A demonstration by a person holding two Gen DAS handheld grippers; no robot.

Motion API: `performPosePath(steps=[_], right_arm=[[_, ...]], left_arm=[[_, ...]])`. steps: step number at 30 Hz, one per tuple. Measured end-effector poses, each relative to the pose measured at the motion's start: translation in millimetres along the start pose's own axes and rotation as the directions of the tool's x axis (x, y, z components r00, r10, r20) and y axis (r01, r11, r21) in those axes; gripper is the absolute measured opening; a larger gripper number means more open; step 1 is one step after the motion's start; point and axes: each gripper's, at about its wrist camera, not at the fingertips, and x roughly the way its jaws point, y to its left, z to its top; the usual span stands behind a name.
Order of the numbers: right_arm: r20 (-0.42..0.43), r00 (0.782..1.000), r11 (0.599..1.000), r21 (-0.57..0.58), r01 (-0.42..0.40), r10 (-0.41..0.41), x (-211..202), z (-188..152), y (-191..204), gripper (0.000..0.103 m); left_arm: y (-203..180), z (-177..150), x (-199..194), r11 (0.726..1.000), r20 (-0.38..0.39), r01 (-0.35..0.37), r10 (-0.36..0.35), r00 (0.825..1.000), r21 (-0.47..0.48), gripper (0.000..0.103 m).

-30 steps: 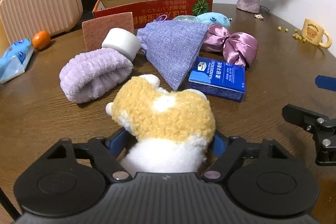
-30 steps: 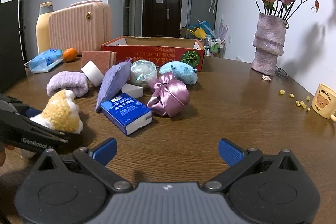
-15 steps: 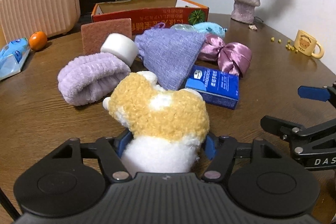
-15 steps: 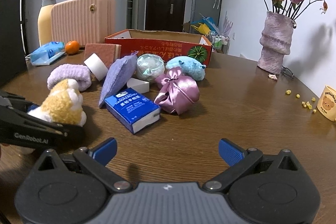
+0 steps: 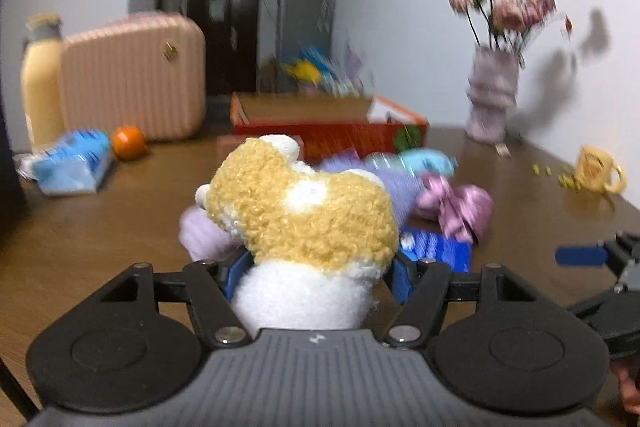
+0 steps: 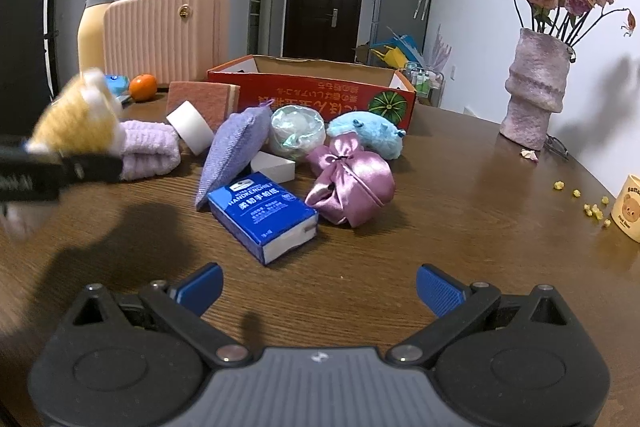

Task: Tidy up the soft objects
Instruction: 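Lift the plush lamb with the left gripper while the right gripper grasps the blue tissue pack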

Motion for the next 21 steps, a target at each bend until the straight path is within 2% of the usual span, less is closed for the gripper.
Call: performPosePath(steps=[5,21], right_arm=[[-0.001,1.000,1.000,-0.009,-0.008,0.008,2,3,3,0.103],[0.002,0.998,0.991,-0.123,-0.060,0.061,24,34,22,0.103]], left_arm=[[4,4,-10,0.999,0.063,-0.029,0.030,0.998,-0.026,0.067],[13,4,-16,0.997,0.106,-0.057,0.062,0.992,-0.056,0.067]])
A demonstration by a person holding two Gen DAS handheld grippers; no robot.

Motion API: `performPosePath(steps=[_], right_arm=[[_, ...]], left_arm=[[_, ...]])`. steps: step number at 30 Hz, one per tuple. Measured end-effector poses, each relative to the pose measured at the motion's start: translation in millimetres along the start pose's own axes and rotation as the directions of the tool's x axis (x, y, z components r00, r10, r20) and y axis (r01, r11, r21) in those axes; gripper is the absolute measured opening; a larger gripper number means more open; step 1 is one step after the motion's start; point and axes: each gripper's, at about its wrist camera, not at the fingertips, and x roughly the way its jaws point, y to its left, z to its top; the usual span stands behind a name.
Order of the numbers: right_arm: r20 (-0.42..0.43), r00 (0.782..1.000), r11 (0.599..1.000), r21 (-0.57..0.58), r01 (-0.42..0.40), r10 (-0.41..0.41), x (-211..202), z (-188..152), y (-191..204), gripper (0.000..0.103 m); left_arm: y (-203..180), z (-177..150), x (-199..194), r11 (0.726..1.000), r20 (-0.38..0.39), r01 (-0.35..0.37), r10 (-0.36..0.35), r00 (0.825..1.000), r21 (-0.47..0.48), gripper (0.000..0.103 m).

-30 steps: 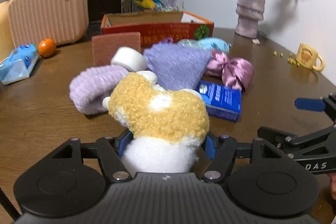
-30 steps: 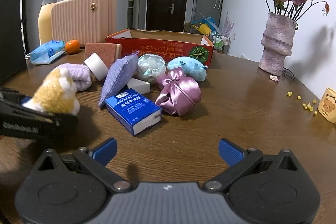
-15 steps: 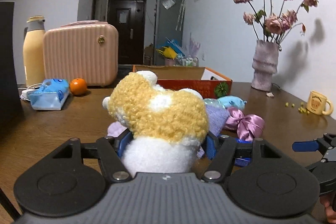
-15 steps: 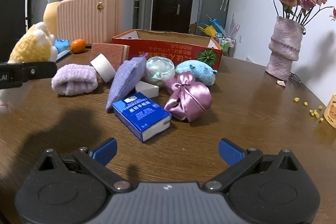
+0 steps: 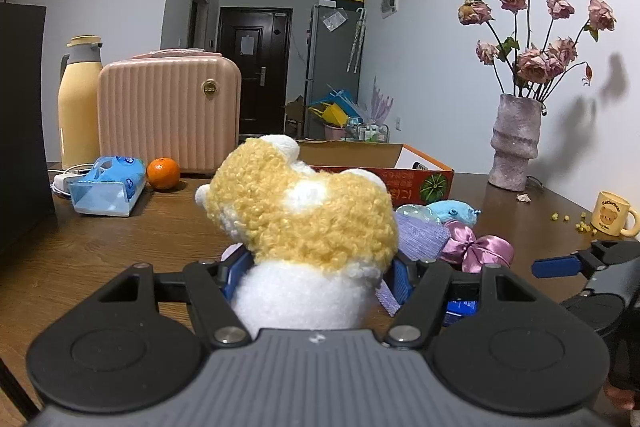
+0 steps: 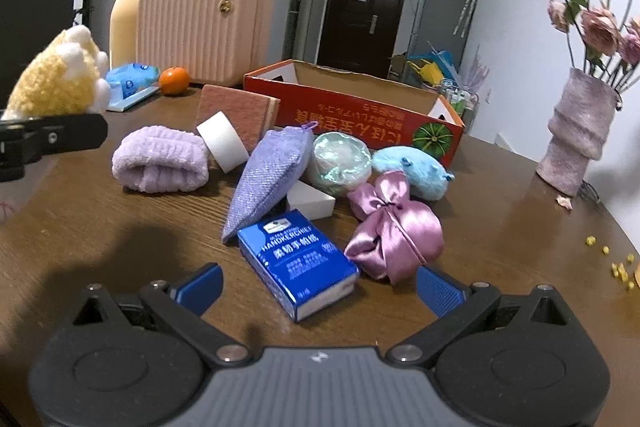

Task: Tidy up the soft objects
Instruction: 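Lift the plush lamb with the left gripper while the right gripper grasps the blue tissue pack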

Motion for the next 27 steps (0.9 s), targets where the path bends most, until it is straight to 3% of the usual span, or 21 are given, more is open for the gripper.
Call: performPosePath(steps=[11,27], right_arm=[[-0.026,0.999,0.998,-0.050,-0.039,0.037,30,10,3,0.102],[-0.038,0.989,0.990,-0.004,-0.141,0.141,59,10,-6,0.096]], left_arm=[[0,0,1,1.000,0.005,-0.006,0.006,1.000,0.003,0.067],[-1,-2,6,1.000,-0.013,-0.017,0.017,1.000,0.010,0.067]])
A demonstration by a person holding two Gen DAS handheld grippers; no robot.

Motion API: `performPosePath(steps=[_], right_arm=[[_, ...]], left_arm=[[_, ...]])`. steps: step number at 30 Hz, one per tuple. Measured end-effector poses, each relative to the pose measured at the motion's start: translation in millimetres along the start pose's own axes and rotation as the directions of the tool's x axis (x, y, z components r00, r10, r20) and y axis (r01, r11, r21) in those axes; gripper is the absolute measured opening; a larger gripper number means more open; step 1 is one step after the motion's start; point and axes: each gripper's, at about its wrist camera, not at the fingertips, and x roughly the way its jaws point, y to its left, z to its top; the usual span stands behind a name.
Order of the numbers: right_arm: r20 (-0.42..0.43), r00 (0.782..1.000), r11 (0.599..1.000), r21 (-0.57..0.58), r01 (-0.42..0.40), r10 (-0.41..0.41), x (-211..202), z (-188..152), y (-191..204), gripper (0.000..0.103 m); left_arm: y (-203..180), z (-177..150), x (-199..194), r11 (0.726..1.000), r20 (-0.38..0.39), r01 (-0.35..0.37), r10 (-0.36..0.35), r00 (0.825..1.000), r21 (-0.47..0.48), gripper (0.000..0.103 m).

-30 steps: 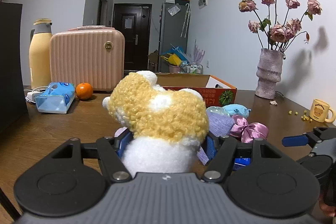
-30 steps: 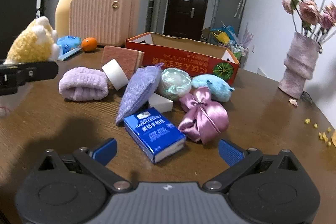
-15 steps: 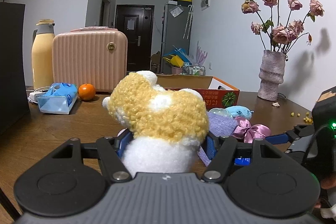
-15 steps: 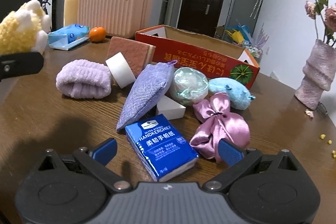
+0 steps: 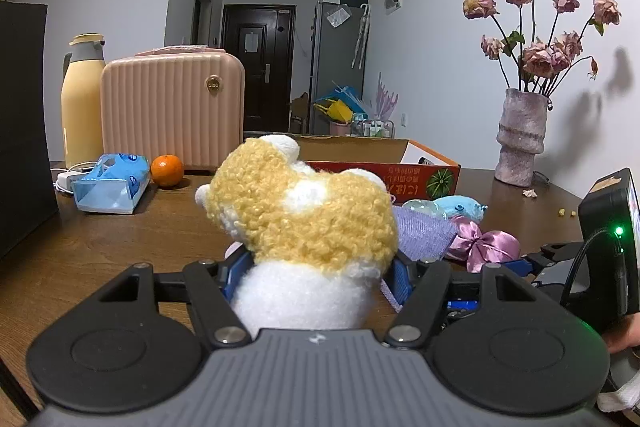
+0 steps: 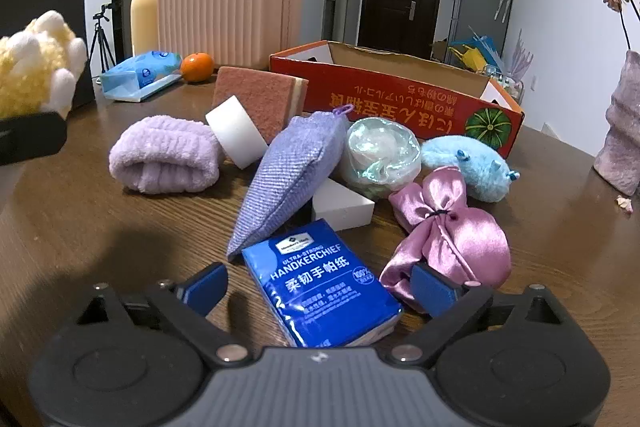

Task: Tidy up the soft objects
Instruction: 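Lift the plush lamb with the left gripper while the right gripper grasps the blue tissue pack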

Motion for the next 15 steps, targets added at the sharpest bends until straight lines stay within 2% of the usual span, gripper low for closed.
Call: performPosePath(steps=[4,15], right_arm=[[0.001,1.000,1.000,-0.006,-0.005,0.005,1.8,-1.4,1.6,0.094],[0.006,1.000,1.000,-0.026,0.001,0.000,1.9,-4.7,5.5,0.079]], left_arm=[[-0.9,0.3,0.9,1.000,-0.002,0.000,0.000,1.000,0.001,0.067],[-0.5,0.1,0.9,1.000,-0.003,0.004,-0.004,1.000,0.000,0.067]])
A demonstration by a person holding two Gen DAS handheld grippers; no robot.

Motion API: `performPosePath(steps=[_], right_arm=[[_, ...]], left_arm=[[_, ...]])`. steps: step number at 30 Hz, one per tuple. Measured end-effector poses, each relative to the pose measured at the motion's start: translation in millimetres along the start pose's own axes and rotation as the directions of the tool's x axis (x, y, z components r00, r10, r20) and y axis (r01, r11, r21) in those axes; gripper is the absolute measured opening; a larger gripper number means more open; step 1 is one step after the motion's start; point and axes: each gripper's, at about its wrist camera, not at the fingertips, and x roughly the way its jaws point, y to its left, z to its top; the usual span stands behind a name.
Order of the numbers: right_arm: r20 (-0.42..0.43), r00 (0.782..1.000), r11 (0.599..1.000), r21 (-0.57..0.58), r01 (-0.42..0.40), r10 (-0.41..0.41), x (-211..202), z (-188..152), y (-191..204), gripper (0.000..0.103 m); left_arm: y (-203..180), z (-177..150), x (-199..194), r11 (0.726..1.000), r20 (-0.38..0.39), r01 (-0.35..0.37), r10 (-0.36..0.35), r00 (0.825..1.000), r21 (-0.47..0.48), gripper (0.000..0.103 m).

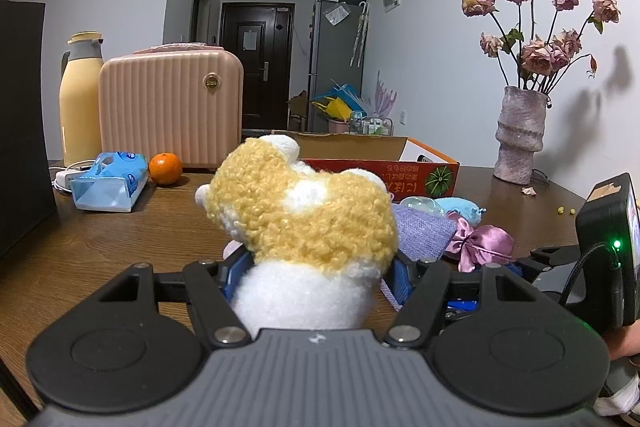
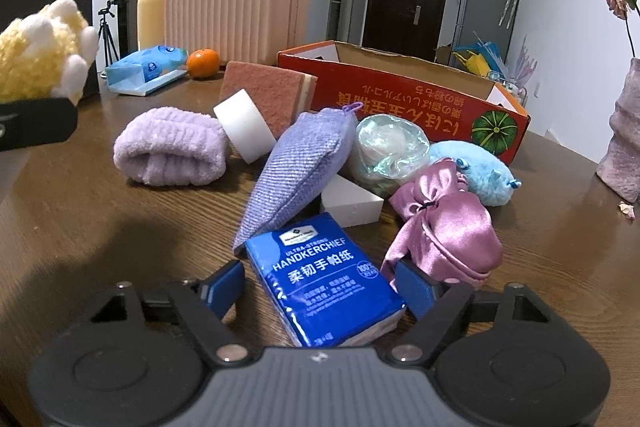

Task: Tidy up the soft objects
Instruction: 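Lift the plush lamb with the left gripper while the right gripper grasps the blue tissue pack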

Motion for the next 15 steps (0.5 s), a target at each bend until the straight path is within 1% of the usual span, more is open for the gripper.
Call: performPosePath(steps=[3,15], right_arm=[[0.003,1.000,1.000,0.005,0.007,-0.007,-0.8,-0.2,-0.6,0.072],[0.006,1.000,1.000,0.012,-0.004,0.004,-9.5,-4.8,3.9,0.057]], left_arm=[[-0.6,-0.3,-0.4,1.000,0.004,0.002,-0.002,1.000,0.001,0.067],[0.6,-0.3,-4.5,1.000,0.014,0.012,-0.012,1.000,-0.001,0.067]])
